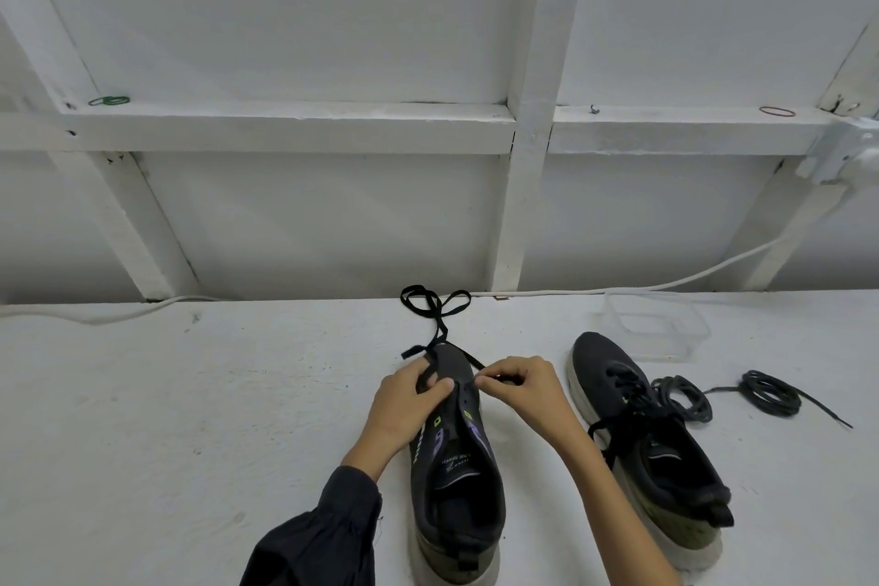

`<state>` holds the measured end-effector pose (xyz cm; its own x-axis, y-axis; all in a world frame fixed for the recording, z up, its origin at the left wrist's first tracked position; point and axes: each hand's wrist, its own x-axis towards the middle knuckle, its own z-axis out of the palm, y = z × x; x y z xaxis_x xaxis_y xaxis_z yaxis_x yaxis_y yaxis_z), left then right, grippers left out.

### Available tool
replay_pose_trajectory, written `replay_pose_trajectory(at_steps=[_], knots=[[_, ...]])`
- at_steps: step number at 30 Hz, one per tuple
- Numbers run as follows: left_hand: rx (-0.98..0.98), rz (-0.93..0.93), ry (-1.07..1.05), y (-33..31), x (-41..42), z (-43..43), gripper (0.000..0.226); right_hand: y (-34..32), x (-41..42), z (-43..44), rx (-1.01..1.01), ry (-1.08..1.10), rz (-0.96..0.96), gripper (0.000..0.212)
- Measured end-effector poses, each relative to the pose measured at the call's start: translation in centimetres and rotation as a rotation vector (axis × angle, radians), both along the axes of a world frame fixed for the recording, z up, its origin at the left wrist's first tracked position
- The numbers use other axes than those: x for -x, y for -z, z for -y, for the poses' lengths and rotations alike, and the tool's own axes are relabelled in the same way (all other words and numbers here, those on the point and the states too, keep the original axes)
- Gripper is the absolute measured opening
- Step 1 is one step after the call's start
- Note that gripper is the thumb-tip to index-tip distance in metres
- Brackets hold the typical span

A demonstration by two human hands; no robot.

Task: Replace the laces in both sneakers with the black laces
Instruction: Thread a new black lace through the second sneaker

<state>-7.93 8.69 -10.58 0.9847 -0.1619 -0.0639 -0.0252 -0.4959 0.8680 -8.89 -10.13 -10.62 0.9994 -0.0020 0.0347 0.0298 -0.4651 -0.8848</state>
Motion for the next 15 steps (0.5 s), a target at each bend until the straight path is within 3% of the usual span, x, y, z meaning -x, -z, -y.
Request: replay_pose_trajectory(at_steps=[5, 10, 15], knots=[[-0.025, -0.022, -0.012, 0.75, 0.05, 0.23, 0.029, 0.28, 0.15, 0.2, -0.008, 0.002, -0.014, 0.011], [-0.046, 0.019, 0.003, 0.7, 0.19, 0.23, 0.005, 0.72, 0.02, 0.0, -0.011, -0.016, -0.014, 0.005], [-0.046, 0.041, -0.031, 0.85, 0.38, 0.44, 0.009, 0.79, -0.08, -0.38, -0.043, 0.016, -0.05, 0.006]])
